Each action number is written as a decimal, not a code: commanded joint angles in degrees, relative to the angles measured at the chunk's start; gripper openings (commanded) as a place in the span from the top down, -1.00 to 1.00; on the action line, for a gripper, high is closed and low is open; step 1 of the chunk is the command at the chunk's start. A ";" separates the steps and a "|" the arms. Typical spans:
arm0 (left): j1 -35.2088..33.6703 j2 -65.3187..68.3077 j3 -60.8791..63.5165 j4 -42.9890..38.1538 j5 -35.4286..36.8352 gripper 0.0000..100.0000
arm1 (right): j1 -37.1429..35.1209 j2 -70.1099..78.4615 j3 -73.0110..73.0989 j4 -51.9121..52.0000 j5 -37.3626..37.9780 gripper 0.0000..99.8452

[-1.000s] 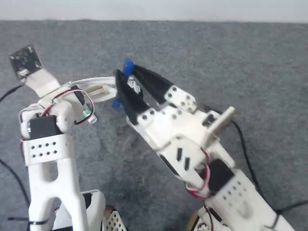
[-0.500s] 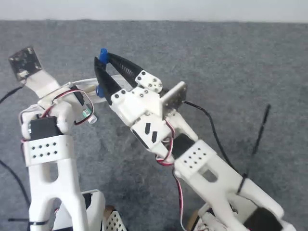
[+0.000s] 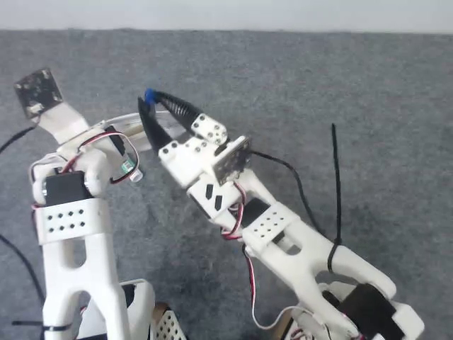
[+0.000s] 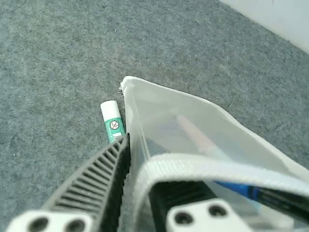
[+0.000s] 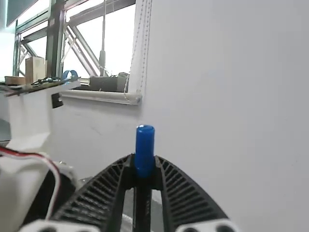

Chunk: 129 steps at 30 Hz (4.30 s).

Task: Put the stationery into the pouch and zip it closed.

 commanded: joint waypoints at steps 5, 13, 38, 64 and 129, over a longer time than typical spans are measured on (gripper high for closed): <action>-0.09 -0.79 -0.84 -1.41 0.62 0.98 | -2.68 -0.48 3.60 -0.04 7.03 0.99; -0.09 -0.79 -0.84 -1.41 0.62 0.98 | -3.12 -0.48 4.57 0.04 7.21 0.98; -0.09 -0.79 -1.10 -1.14 0.62 0.98 | -4.70 -23.25 5.80 29.76 -6.95 0.43; -14.86 -0.79 -35.47 8.00 -1.93 0.98 | -10.42 -18.33 1.05 47.87 -7.30 0.43; -25.23 -0.79 -33.80 11.78 -3.16 0.98 | -4.26 33.63 -37.36 68.53 -6.95 0.99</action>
